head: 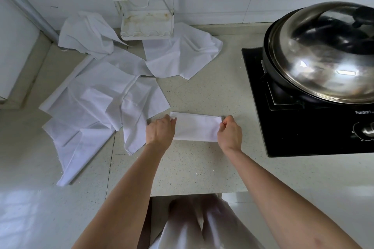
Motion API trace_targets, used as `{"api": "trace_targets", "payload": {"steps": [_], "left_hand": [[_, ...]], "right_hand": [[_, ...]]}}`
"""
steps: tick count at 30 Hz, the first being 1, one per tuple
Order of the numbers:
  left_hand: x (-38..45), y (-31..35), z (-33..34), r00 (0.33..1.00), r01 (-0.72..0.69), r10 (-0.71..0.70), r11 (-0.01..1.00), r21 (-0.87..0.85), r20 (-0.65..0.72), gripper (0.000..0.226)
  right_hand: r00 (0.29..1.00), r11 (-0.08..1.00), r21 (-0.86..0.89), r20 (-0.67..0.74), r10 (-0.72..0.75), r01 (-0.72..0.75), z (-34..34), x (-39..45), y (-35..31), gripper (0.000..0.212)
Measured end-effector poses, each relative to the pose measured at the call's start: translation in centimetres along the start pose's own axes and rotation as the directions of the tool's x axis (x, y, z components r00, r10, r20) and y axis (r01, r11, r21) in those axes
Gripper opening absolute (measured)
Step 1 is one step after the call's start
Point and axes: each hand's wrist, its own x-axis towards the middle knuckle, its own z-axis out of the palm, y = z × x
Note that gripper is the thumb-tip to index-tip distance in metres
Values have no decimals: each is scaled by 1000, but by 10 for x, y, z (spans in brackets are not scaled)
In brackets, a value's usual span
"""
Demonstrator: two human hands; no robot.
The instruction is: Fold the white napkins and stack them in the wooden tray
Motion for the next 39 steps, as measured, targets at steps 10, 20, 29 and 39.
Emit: {"api": "trace_targets", "payload": {"steps": [10,20,29,39], "left_hand": [[9,7,-1,996,73,-77,992,99,37,42],[16,17,-2,994,-45,6,939,341,113,22],[14,18,-8,993,-27,-9,948,316,114,24],[12,14,0,996,20,-14,997,73,-83,29]], "right_hand": [[999,999,20,-27,42,-41,2,-2,-3,11],[997,998,-18,-61,57,-58,5,3,-1,9],[860,809,-439,-138,-491,391,13,-9,4,30],[878,738,-477,245,-411,478,31,-12,31,60]]}}
